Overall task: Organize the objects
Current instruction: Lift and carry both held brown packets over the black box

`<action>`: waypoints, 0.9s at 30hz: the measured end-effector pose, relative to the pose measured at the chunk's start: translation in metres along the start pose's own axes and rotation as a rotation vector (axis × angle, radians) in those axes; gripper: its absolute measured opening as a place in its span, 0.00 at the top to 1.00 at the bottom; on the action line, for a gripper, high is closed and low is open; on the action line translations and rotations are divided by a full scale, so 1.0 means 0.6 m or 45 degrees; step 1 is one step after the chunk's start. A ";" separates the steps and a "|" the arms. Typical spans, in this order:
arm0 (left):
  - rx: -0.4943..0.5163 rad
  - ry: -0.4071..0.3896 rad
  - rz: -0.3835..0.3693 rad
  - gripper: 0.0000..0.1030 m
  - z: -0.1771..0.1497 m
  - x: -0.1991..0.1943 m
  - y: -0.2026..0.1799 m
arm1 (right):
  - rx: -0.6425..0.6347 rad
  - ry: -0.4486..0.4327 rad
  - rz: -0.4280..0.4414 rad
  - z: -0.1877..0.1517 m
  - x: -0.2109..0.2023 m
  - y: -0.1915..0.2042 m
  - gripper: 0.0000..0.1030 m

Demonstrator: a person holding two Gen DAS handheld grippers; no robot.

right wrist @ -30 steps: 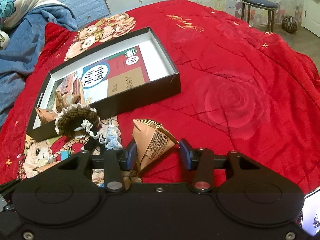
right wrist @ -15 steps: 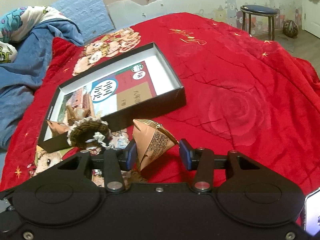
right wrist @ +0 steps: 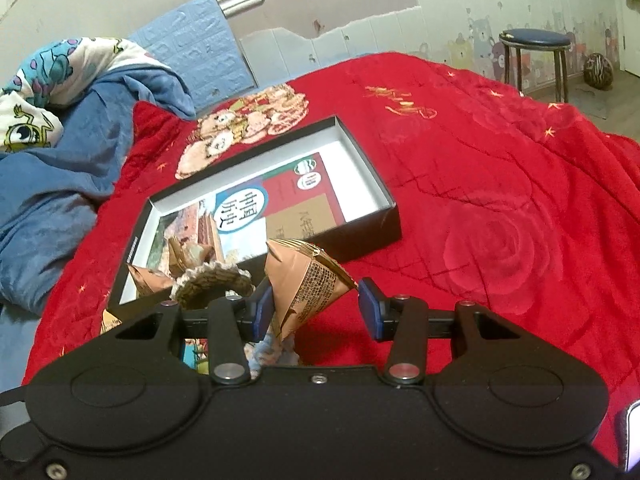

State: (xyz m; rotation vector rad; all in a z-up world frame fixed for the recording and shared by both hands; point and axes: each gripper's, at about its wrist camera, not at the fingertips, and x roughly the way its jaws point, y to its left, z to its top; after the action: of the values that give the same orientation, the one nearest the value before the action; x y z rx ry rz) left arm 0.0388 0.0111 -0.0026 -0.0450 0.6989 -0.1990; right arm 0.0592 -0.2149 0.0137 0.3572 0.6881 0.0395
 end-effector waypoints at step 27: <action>-0.118 -0.263 0.091 0.63 0.019 -0.017 0.012 | 0.151 -0.094 0.151 0.020 0.024 -0.005 0.58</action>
State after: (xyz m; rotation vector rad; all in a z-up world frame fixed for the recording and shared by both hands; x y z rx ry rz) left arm 0.0396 0.0199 0.0119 -0.1272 0.5026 -0.0919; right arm 0.0775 -0.2192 0.0121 0.5105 0.5974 0.0978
